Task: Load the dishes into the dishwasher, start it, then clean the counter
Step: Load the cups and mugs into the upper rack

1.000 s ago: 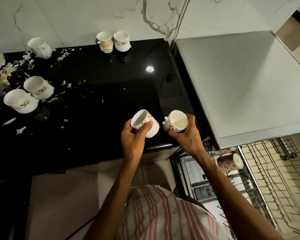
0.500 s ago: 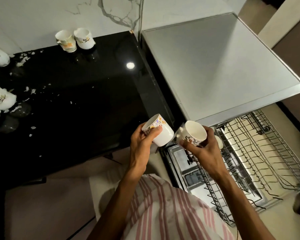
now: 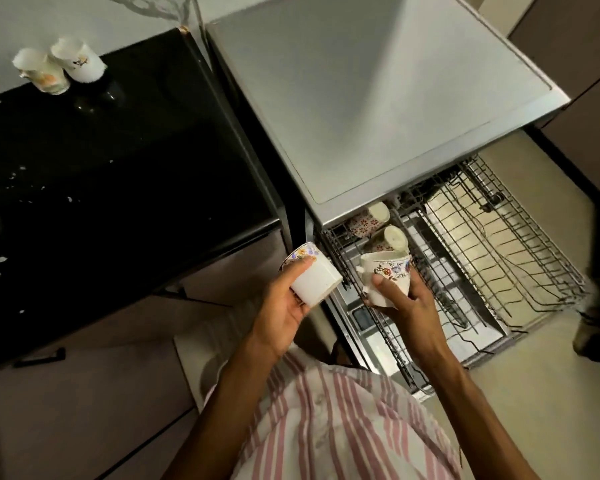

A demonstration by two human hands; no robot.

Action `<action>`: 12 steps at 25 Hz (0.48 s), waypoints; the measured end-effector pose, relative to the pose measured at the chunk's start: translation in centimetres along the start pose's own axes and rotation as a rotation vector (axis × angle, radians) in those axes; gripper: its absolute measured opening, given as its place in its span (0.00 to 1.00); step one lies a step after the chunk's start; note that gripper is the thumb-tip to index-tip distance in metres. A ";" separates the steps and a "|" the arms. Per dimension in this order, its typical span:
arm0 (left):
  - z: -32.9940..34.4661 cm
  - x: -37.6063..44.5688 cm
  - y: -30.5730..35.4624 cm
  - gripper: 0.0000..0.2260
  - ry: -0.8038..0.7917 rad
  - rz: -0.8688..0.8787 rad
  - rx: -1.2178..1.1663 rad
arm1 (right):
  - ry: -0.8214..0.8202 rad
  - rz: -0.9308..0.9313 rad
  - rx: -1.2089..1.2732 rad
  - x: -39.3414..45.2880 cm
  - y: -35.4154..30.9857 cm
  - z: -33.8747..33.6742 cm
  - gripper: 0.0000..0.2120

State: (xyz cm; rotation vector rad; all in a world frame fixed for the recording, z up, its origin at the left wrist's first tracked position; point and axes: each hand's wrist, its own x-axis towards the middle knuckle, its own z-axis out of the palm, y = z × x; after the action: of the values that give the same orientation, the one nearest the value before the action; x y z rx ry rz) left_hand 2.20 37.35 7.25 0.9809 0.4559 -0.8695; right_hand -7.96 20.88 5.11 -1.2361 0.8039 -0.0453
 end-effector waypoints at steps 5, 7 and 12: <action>1.9 0.7 -3.6 0.19 0.060 -0.082 0.110 | 0.013 0.123 0.195 0.1 1.5 -3.8 0.35; 2.9 1.0 -4.8 0.18 0.067 -0.115 0.133 | 0.006 0.143 0.245 0.4 1.8 -5.6 0.29; 4.1 2.5 -7.5 0.16 0.082 -0.185 0.131 | 0.044 0.170 0.290 1.4 2.7 -9.3 0.26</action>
State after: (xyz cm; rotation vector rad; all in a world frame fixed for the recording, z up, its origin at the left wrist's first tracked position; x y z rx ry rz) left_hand -2.52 30.68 3.63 1.1098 0.5721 -1.0377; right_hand -13.19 13.65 1.15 -0.8937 0.9043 -0.0493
